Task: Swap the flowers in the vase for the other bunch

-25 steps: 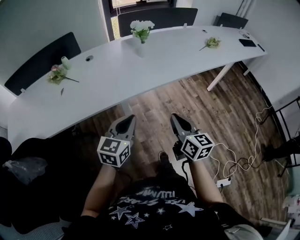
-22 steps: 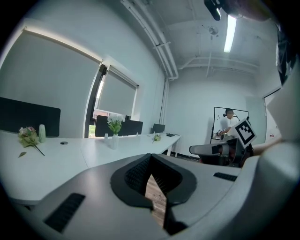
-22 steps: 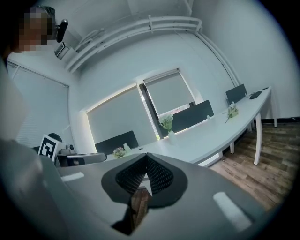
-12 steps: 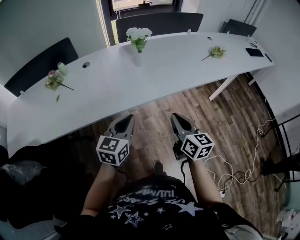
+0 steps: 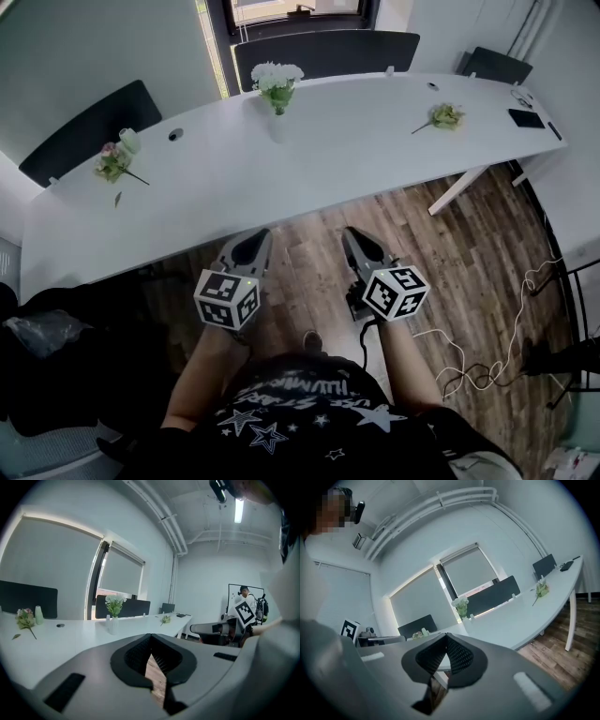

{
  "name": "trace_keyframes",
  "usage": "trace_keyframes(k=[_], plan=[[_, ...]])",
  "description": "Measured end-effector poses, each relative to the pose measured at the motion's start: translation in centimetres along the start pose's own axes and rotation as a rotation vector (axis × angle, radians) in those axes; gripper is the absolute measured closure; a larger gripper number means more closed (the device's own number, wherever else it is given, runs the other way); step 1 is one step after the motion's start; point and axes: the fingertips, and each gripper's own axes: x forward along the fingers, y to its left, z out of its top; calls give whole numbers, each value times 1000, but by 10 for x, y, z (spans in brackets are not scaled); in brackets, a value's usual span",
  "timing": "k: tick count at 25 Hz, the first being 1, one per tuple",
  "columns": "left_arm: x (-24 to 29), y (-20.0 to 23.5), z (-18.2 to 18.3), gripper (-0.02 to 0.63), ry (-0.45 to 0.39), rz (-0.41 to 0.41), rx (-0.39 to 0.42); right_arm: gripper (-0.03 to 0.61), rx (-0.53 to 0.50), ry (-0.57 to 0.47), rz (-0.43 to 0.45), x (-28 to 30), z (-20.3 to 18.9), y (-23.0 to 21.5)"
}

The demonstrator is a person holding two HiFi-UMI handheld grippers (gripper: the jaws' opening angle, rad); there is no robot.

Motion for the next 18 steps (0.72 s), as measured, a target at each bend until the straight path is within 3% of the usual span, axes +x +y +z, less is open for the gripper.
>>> trace_keyframes(k=[13, 18], plan=[[24, -8, 7, 606, -11, 75, -16, 577, 17, 23, 68, 15, 16, -37], [28, 5, 10, 606, -19, 93, -45, 575, -63, 73, 70, 28, 3, -32]])
